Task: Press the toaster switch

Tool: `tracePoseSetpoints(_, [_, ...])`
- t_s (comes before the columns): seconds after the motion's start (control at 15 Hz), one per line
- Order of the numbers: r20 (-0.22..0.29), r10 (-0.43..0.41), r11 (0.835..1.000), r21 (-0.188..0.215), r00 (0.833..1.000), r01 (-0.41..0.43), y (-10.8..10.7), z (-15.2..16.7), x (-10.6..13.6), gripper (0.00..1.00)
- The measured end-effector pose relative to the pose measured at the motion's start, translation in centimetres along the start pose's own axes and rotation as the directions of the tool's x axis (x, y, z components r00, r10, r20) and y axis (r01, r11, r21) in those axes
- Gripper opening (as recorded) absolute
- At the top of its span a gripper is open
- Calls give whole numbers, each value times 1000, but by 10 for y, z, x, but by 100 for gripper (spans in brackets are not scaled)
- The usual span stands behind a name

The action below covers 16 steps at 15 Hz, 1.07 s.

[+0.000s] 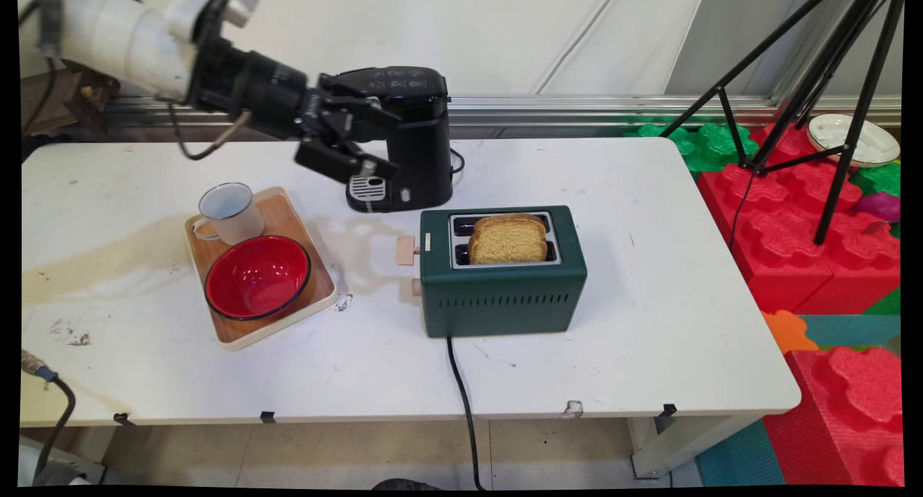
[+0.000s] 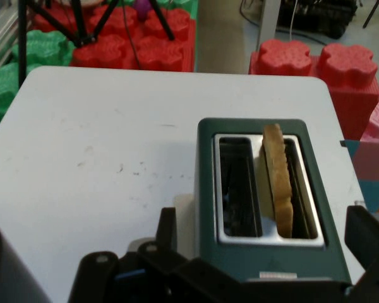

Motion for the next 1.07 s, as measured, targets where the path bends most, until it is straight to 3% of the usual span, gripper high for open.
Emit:
tracePoseSetpoints(0.6, [25,11,1000,29,1000,-12,14,-60,-44,100])
tracePoseSetpoints(1.07, [30,30,999,19,999,-30,16,-51,-65,100])
